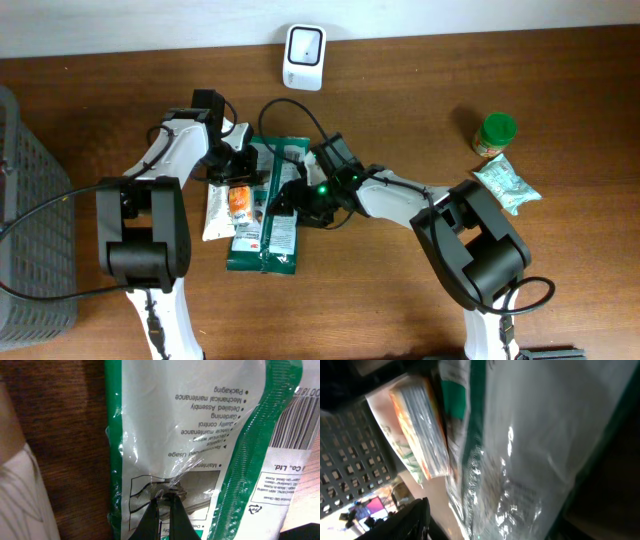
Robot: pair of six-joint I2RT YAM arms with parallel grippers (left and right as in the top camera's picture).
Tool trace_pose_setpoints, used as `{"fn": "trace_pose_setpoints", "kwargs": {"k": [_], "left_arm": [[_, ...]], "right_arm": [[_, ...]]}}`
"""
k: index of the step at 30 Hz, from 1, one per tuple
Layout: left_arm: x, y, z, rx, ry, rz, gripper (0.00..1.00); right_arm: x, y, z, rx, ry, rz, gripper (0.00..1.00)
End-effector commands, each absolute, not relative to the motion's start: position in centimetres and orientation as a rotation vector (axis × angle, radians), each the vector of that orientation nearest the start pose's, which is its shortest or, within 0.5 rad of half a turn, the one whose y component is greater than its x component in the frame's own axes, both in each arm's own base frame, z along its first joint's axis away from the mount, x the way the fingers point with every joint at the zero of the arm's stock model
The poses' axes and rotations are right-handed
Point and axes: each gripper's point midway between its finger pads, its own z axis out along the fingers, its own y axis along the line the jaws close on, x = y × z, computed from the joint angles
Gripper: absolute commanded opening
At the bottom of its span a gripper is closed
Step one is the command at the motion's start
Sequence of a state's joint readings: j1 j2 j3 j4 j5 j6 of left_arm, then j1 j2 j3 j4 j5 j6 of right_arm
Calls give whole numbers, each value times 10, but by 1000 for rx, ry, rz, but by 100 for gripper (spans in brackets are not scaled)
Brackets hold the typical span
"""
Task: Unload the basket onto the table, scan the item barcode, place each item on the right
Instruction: 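Grasp the green packet with the right gripper, left gripper assisting, then lift the green packet and hold its barcode over the scanner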
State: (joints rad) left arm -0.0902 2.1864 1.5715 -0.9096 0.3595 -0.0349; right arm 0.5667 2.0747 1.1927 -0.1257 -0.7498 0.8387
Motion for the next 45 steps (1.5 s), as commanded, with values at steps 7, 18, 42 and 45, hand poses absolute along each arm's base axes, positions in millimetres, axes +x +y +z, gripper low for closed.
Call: {"fn": "trace_pose_setpoints", "kwargs": {"k": [7, 18, 42, 45], "left_arm": [[397, -88, -19, 45, 3138, -501, 0], [431, -74, 40, -4, 3056, -494, 8], [472, -8, 96, -93, 2894, -314, 95], [476, 3, 98, -121, 2876, -307, 99]], "right_arm": [[342, 349, 12, 72, 2780, 1219, 46], [342, 322, 53, -228, 2702, 1328, 4], [345, 213, 274, -765, 2315, 1259, 4], [386, 192, 243, -694, 2427, 762, 4]]}}
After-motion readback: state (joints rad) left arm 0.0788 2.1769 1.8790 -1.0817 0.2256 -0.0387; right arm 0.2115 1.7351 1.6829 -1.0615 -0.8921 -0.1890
